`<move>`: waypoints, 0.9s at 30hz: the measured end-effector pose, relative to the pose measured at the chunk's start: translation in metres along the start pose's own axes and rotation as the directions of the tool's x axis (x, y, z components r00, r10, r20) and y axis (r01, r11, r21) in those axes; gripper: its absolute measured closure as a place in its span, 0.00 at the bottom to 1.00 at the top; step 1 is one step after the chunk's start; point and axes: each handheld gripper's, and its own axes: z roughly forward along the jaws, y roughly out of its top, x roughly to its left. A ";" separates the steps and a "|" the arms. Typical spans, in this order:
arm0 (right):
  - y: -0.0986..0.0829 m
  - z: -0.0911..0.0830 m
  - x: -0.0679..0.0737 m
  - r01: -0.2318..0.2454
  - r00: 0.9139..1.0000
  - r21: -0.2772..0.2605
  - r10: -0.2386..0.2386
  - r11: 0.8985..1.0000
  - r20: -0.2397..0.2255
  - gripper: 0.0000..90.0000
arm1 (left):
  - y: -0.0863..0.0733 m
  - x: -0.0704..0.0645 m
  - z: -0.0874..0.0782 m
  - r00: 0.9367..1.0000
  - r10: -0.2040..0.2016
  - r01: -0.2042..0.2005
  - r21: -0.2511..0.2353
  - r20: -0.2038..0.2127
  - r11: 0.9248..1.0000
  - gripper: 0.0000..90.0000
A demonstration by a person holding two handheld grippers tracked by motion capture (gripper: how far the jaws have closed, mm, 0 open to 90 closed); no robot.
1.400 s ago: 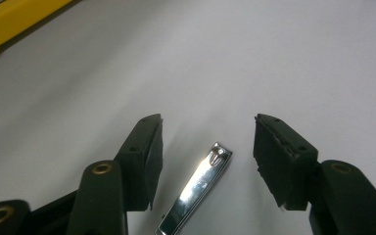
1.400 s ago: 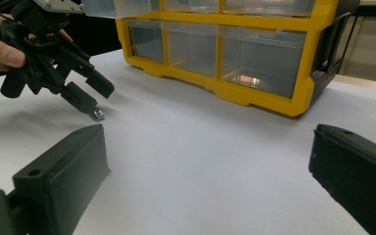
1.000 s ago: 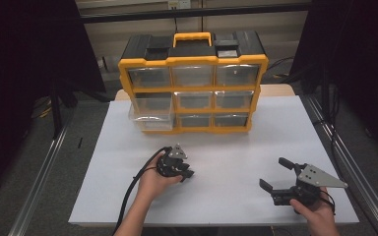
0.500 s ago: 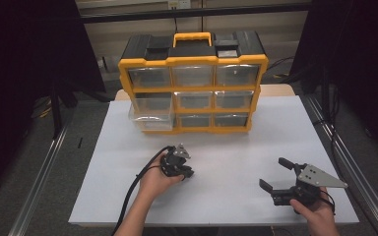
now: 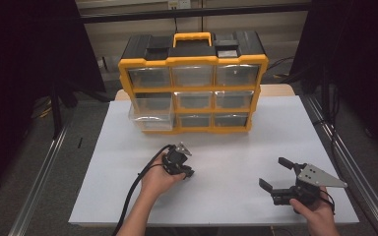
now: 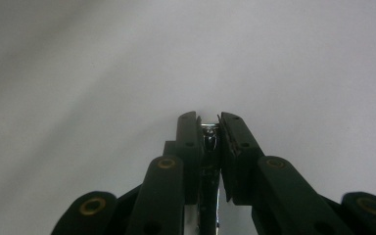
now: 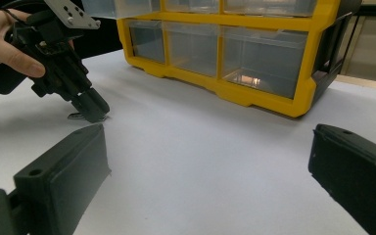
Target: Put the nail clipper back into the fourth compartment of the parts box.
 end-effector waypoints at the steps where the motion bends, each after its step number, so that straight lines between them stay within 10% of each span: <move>1: 0.000 0.000 0.000 -0.002 1.000 0.000 0.002 1.000 0.000 0.01 | 0.000 -0.001 0.000 1.000 -0.006 0.006 0.003 -0.009 1.000 0.89; 8: 0.000 -0.001 -0.001 -0.005 1.000 0.001 0.005 1.000 -0.006 0.01 | -0.010 0.007 -0.003 0.997 -0.074 0.075 -0.103 0.021 0.992 0.89; 11: 0.000 -0.001 -0.001 -0.006 1.000 0.000 0.006 1.000 -0.004 0.01 | -0.013 0.007 -0.007 0.993 -0.115 0.117 -0.177 0.023 0.977 0.89; 15: 0.000 -0.001 -0.001 -0.003 1.000 0.001 0.003 1.000 -0.005 0.01 | -0.017 0.006 -0.014 0.992 -0.129 0.127 -0.271 0.011 0.954 0.89; 16: 0.000 -0.001 -0.001 -0.003 1.000 0.000 0.003 1.000 -0.008 0.01 | -0.018 0.005 -0.017 0.989 -0.144 0.144 -0.318 0.023 0.937 0.89; 27: 0.000 -0.001 -0.001 -0.007 1.000 0.000 0.007 1.000 -0.003 0.01 | -0.024 0.004 -0.020 0.983 -0.175 0.178 -0.453 0.050 0.873 0.89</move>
